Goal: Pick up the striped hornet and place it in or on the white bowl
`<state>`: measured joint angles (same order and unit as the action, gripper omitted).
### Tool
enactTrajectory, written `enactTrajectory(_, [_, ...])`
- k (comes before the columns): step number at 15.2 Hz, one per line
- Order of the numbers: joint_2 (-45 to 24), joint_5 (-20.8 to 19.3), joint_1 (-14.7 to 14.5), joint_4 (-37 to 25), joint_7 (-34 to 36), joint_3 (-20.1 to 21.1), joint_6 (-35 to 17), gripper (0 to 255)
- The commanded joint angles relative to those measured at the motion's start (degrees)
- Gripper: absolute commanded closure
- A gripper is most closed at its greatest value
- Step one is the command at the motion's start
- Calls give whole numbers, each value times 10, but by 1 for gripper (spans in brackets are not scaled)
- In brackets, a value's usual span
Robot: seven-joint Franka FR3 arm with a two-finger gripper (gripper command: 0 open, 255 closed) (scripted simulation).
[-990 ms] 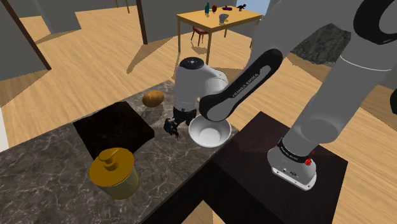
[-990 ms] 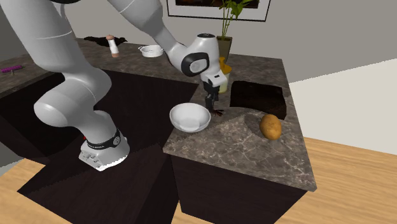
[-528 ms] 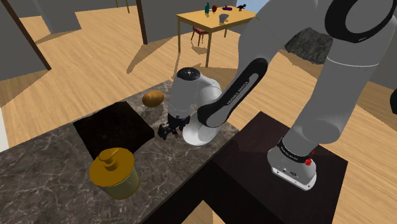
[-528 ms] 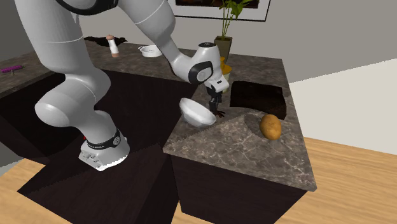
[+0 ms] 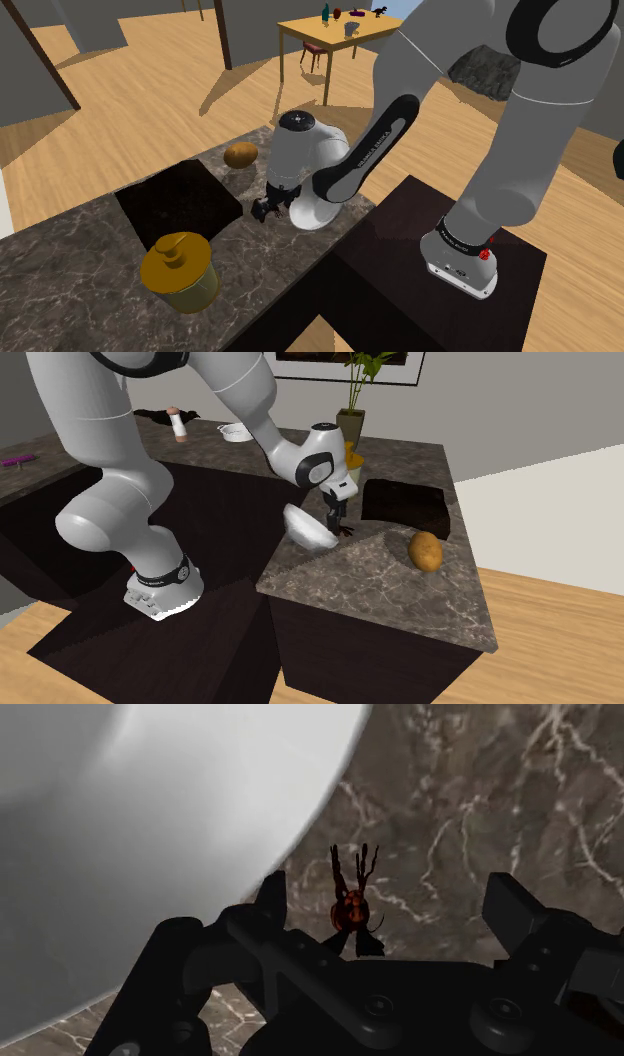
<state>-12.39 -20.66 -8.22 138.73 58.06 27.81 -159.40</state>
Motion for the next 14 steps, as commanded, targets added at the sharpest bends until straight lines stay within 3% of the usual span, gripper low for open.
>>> enactTrajectory(1, [-4,-1,-1,5,1,-2,25,255])
enactTrajectory(9, [-9,-11,-7,6,13,-7,20,255])
enactTrajectory(14, [29,46,15,5,-34,21,53,255])
